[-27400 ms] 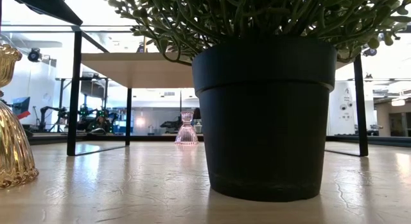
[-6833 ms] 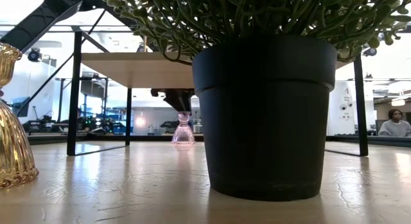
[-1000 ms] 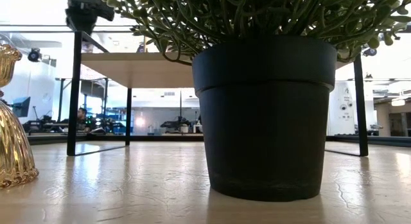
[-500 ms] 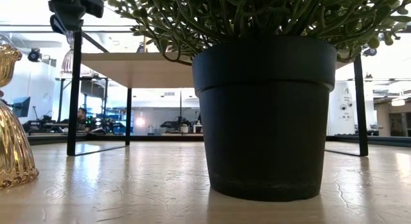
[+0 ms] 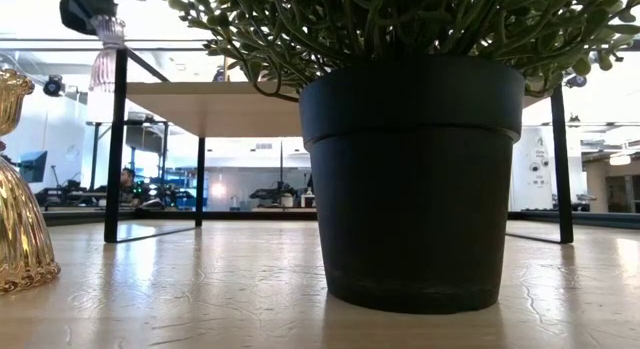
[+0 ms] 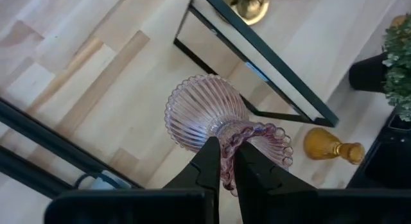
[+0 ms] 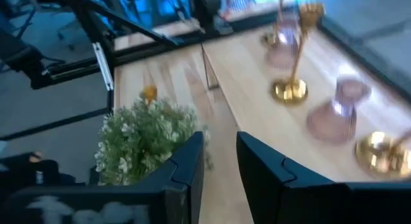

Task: Pick & Place candle stick holders
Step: Put the pink vase on the shelf

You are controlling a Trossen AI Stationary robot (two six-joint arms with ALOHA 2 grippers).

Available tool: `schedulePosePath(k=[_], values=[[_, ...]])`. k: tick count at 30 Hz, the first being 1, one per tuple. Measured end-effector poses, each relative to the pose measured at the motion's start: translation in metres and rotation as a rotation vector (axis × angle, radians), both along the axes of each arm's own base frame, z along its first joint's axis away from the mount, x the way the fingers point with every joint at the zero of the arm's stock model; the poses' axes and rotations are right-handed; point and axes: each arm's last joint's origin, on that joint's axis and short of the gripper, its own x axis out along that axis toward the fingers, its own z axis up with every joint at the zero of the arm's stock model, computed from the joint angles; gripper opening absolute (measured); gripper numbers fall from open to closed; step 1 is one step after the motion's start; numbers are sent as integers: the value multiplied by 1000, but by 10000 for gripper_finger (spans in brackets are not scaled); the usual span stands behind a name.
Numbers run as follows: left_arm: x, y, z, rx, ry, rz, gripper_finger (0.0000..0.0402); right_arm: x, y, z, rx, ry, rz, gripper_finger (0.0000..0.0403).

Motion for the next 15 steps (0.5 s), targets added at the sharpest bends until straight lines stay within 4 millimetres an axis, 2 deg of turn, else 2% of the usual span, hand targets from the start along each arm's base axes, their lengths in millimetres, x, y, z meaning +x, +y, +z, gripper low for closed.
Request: schedulePosePath(k=[8, 15], values=[[11, -16, 3, -22, -46, -34, 26, 7, 6, 8, -138, -55, 139, 78], [34, -35, 6, -53, -134, -121, 26, 27, 19, -3, -281, -38, 158, 84]])
